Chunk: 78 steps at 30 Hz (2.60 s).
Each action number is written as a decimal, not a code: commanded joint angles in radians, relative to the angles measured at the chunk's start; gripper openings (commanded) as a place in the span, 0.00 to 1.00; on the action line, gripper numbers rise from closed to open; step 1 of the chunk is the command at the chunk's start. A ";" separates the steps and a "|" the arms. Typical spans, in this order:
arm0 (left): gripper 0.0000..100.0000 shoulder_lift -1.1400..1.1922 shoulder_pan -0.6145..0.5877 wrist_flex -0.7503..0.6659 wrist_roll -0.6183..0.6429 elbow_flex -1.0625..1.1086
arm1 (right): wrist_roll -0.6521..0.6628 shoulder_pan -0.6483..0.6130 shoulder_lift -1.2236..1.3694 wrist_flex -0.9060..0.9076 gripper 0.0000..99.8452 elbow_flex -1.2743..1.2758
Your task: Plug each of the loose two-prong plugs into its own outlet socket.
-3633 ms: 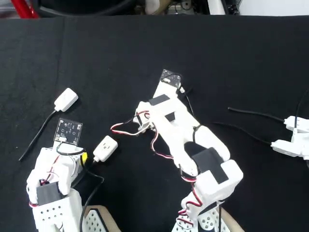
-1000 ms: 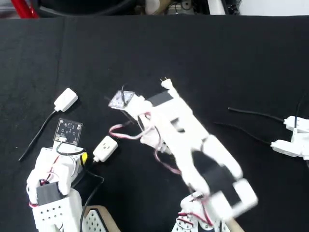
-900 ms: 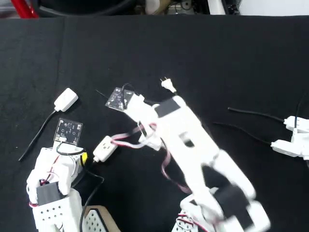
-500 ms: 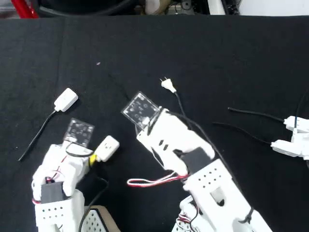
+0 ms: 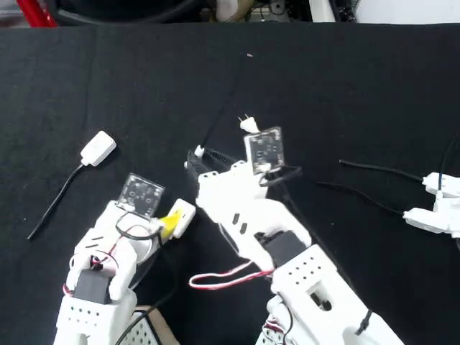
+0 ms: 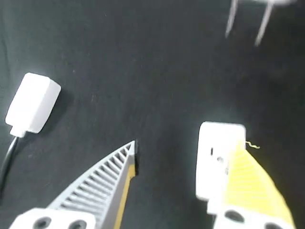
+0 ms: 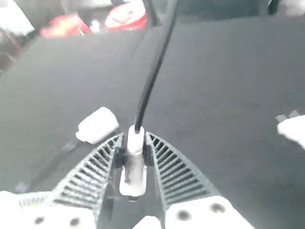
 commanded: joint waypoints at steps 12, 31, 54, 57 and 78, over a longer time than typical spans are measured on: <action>0.30 -0.009 -0.033 -0.048 0.150 -0.079 | 0.066 -0.216 -0.022 0.089 0.01 0.010; 0.30 -0.009 -0.125 -0.078 0.144 -0.073 | 0.129 -0.241 -0.018 0.384 0.01 -0.105; 0.30 -0.009 -0.246 -0.061 -0.120 0.019 | 0.489 0.173 0.308 0.446 0.01 -0.170; 0.30 -0.009 -0.363 -0.005 -0.163 0.025 | 0.489 0.173 0.421 0.451 0.01 -0.222; 0.30 -0.003 -0.464 0.081 -0.275 0.025 | 0.500 0.173 0.717 0.736 0.01 -0.476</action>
